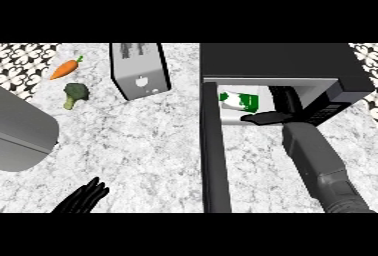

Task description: Pick up the milk, place it into the microwave and close the microwave

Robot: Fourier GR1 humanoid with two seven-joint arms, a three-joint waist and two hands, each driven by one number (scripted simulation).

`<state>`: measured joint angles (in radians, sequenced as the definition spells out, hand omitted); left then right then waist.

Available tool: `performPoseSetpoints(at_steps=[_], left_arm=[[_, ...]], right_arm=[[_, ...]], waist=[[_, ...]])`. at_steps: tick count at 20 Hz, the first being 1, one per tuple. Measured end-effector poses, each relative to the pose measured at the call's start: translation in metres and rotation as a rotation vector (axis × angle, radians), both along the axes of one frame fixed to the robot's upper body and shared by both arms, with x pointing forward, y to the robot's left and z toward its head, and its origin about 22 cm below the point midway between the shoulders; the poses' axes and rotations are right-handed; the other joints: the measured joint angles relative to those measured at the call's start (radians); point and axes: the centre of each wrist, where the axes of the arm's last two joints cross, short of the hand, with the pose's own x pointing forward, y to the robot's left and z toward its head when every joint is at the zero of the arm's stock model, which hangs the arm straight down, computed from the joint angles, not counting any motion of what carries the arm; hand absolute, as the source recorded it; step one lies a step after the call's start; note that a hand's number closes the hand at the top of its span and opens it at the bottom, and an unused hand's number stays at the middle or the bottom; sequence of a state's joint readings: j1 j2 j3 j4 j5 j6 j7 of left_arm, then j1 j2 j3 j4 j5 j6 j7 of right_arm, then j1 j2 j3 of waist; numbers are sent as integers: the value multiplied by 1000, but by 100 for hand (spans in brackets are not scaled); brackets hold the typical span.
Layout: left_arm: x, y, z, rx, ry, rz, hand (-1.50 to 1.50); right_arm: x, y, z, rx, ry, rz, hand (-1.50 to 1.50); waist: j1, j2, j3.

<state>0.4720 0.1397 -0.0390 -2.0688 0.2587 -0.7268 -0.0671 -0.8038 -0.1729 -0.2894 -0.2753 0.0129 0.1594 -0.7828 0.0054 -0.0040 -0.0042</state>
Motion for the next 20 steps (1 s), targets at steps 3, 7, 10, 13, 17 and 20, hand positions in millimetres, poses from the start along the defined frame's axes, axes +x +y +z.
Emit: performPoseSetpoints(at_steps=[3, 7, 10, 13, 17, 20], left_arm=[[10, -16, -8, 20, 4, -8, -150], [20, -27, -18, 49, 3, -29, 150], [29, -38, -21, 58, 1, -37, 150], [36, -47, -26, 78, -9, -46, 150], [52, -65, -33, 121, -13, -57, 150], [63, -75, -41, 166, -16, -97, 150]], right_arm=[[-20, -2, -22, 46, 18, 30, -150], [-53, -2, -52, 52, 56, 39, -150], [-88, -16, -76, 36, 86, 18, -150], [-118, -32, -87, 11, 114, -3, -150], [-162, -59, -92, -5, 110, -42, -150], [-197, -79, -90, 6, 105, -84, -150]], waist=[[-14, -5, 0], [-34, -10, 1], [-47, -11, 1], [-53, -12, 1], [-60, -10, 0], [-62, -7, 0]])
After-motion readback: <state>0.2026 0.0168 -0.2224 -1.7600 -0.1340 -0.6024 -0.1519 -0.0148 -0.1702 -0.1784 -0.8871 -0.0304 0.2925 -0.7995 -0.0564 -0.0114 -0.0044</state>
